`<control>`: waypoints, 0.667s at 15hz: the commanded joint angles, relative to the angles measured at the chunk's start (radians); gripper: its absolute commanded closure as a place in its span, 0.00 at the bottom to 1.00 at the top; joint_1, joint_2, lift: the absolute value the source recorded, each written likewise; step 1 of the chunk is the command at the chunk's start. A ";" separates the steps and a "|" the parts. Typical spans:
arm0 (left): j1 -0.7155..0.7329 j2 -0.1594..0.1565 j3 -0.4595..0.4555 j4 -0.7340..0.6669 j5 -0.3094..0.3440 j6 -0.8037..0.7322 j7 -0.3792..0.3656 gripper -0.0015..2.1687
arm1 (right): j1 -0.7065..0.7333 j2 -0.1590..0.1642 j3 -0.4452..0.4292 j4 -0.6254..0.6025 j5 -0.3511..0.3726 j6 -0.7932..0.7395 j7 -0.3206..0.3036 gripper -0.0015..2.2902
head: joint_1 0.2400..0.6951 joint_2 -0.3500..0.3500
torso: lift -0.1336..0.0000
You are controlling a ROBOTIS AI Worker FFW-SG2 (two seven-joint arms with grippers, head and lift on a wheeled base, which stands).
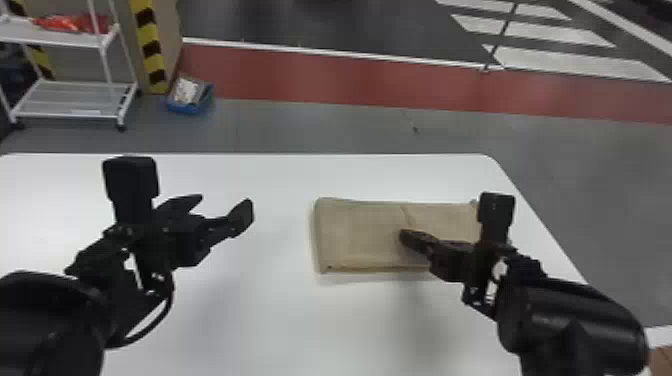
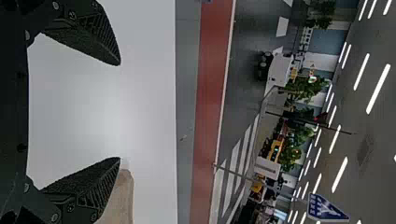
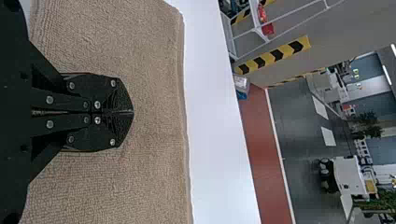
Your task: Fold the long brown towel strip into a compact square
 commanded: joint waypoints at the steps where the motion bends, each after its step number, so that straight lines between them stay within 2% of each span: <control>1: 0.000 0.000 0.000 -0.003 -0.001 0.000 0.000 0.08 | 0.000 0.001 0.029 0.000 0.008 0.007 -0.008 0.96 | 1.00 0.23 | 0.07; 10: 0.002 0.009 0.000 -0.011 -0.001 0.000 0.000 0.08 | 0.000 0.001 0.150 0.000 0.039 0.028 -0.034 0.96 | 1.00 0.31 | 0.07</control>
